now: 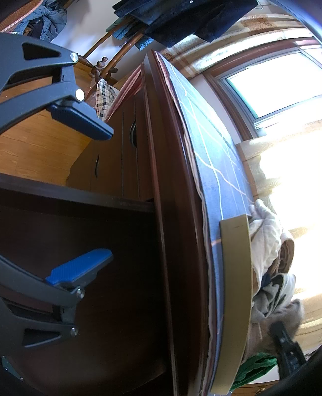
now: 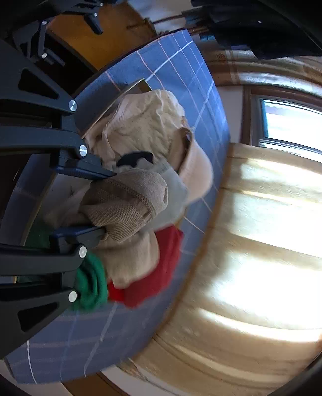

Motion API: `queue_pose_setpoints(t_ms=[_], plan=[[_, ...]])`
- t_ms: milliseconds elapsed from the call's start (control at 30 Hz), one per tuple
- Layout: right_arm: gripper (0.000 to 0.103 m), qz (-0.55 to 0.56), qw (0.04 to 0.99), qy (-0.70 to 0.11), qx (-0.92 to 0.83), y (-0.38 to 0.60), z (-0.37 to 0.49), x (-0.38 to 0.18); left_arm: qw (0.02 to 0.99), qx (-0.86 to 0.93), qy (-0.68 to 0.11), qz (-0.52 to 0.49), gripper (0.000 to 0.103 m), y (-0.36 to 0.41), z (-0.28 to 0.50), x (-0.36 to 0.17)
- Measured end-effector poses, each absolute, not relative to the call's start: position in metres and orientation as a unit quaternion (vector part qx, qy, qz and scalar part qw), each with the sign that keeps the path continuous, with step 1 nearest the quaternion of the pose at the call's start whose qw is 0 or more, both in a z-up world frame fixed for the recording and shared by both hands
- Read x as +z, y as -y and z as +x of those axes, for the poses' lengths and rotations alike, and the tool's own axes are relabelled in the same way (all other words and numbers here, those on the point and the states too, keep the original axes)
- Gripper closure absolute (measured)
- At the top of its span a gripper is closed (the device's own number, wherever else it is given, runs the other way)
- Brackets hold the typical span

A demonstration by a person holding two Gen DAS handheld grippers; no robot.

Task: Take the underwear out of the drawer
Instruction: 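Carry the beige sock with the right gripper over the tray, then open the right gripper to drop the beige sock into the tray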

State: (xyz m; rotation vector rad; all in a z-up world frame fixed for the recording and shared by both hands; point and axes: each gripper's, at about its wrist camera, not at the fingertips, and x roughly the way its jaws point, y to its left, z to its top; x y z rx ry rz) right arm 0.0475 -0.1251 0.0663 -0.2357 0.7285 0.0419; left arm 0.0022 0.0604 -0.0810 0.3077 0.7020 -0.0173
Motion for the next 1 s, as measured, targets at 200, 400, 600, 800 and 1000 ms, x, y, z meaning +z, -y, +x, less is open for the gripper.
queue_pose_setpoints(t_ms=[200, 400, 600, 800, 1000], plan=[[0.068, -0.125, 0.917, -0.379, 0.007, 0.117, 0.07, 0.051, 0.927, -0.01, -0.343, 0.149, 0.012, -0.06, 0.003, -0.082], [0.066, -0.158, 0.907, -0.391, -0.003, 0.105, 0.082, 0.043, 0.928, -0.01, -0.343, 0.149, 0.012, -0.059, 0.004, -0.083], [0.062, -0.176, 0.904, -0.391, -0.008, 0.1, 0.083, 0.037, 0.927, -0.01, -0.343, 0.149, 0.012, -0.059, 0.004, -0.083], [0.048, -0.189, 0.907, -0.377, -0.01, 0.097, 0.076, 0.033, 0.927, -0.01, -0.343, 0.149, 0.012, -0.059, 0.004, -0.083], [0.025, -0.138, 0.914, -0.381, 0.015, 0.107, 0.055, 0.047, 0.927, -0.008, -0.344, 0.152, 0.012, -0.058, 0.004, -0.084]])
